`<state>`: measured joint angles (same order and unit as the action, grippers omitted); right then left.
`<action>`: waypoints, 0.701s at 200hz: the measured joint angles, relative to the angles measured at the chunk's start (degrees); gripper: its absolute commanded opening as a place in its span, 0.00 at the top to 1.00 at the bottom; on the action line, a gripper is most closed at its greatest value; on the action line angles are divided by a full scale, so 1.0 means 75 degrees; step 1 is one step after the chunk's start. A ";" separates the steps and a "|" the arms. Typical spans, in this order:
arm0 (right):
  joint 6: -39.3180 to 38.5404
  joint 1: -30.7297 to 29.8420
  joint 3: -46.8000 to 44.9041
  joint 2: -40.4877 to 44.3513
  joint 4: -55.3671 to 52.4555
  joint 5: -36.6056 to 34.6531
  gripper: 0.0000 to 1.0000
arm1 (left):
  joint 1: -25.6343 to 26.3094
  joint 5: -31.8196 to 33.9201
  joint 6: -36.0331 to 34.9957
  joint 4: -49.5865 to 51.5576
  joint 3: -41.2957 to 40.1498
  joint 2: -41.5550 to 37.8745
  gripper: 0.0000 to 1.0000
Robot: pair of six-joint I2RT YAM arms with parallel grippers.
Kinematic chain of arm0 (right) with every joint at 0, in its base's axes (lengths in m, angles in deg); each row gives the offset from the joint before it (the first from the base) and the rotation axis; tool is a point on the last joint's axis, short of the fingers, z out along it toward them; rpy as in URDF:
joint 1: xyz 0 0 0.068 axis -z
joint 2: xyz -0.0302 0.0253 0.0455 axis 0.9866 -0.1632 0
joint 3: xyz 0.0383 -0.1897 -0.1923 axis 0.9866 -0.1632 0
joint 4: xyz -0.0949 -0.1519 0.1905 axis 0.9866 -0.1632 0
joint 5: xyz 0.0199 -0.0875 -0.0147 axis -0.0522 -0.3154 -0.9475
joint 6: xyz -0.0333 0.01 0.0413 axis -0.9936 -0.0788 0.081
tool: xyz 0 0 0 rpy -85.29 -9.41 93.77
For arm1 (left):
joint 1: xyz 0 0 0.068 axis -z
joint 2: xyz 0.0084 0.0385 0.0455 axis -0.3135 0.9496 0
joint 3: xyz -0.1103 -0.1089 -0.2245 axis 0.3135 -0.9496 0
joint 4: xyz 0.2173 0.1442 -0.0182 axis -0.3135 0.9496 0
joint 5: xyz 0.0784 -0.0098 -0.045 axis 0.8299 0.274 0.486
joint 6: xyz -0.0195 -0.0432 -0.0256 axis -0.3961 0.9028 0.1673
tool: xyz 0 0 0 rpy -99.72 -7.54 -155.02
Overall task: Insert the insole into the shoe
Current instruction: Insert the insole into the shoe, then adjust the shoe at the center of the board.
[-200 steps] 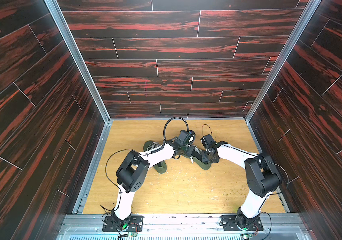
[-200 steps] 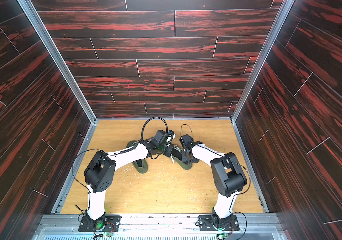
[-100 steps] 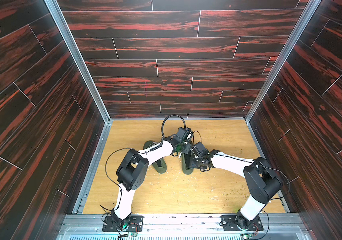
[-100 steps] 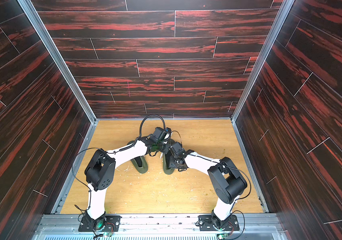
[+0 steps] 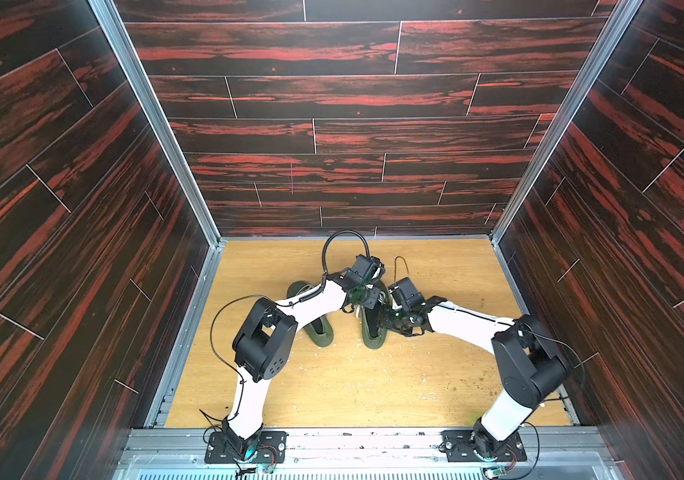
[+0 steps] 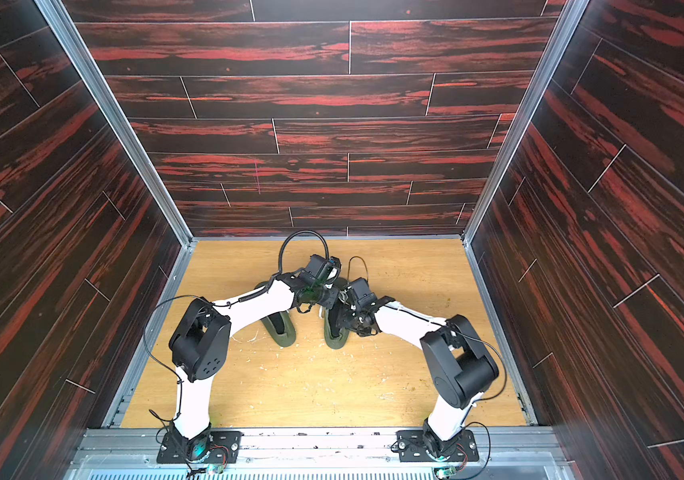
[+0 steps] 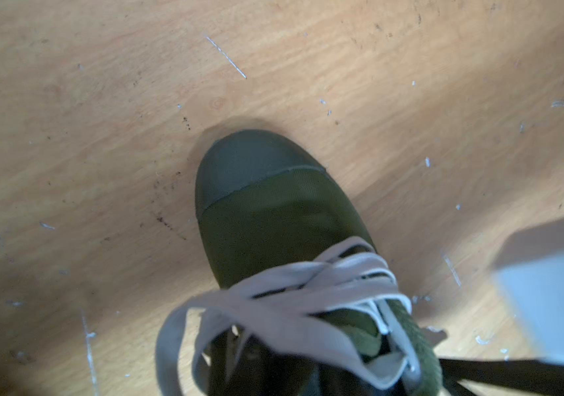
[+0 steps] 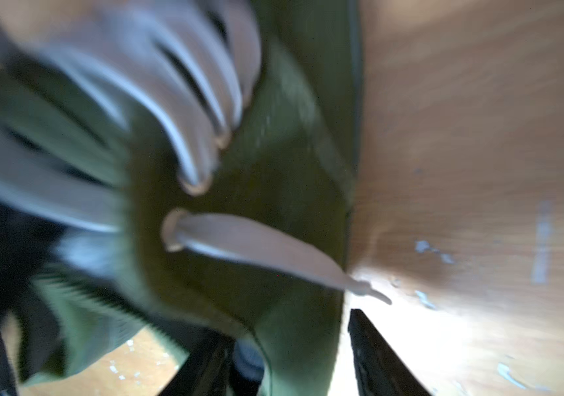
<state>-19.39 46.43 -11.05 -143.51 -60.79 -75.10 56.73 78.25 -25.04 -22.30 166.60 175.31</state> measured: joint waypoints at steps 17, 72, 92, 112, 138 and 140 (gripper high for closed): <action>-0.0128 0.0119 0.0221 0.0210 -0.0085 0.0029 0.42 | -0.0020 0.0029 0.0239 0.0207 0.0044 -0.0122 0.57; -0.0434 0.0277 0.0458 0.0516 -0.0154 0.0067 0.42 | -0.0152 0.0845 0.1606 0.0836 0.0041 -0.1343 0.56; -0.0519 0.0361 0.0458 0.0533 -0.0204 0.0087 0.42 | -0.0154 0.1810 0.2521 0.1037 -0.0265 -0.2113 0.56; -0.0600 0.0411 0.0458 0.0560 -0.0213 0.0085 0.42 | -0.0175 0.2690 0.3418 0.1422 -0.0831 -0.2818 0.55; -0.0653 0.0434 0.0458 0.0562 -0.0210 0.0108 0.42 | -0.0187 0.3448 0.4398 0.1909 -0.1381 -0.3028 0.51; -0.0662 0.0437 0.0458 0.0562 -0.0210 0.0117 0.42 | -0.0187 0.3483 0.4462 0.1929 -0.1431 -0.3028 0.51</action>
<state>-24.35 49.71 -7.62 -139.29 -62.36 -74.22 55.33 104.37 8.42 -7.83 155.87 152.60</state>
